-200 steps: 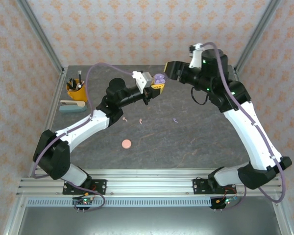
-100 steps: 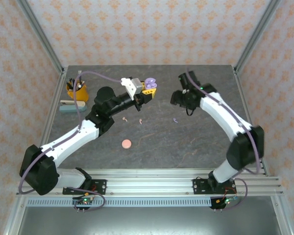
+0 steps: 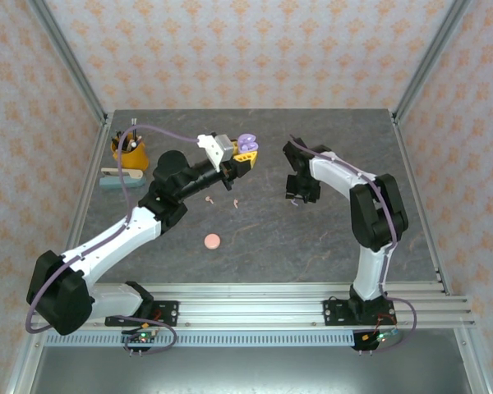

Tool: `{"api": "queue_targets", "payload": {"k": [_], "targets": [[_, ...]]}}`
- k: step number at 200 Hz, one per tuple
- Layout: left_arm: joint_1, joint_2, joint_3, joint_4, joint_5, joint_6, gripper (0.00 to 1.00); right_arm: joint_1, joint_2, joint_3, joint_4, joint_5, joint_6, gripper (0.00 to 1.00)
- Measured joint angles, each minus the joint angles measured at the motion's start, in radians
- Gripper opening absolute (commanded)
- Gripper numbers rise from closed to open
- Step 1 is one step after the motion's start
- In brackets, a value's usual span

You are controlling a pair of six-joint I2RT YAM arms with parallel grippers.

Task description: Insert wireless bluetooth earbuds into charging case

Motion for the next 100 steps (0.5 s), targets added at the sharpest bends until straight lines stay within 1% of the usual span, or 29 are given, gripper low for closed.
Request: {"api": "queue_targets", "payload": {"k": [64,85,100], "targets": [[-0.001,-0.014,-0.002,-0.010,-0.007,0.000,0.00,0.009,0.074,0.057,0.005,-0.023,-0.014,0.46],[-0.001,-0.022,-0.002,-0.011,-0.013,0.000,0.00,0.009,0.098,0.064,0.009,-0.030,-0.017,0.44],[-0.001,-0.026,-0.002,-0.016,-0.019,0.000,0.00,0.009,0.115,0.065,0.009,-0.034,-0.016,0.40]]}}
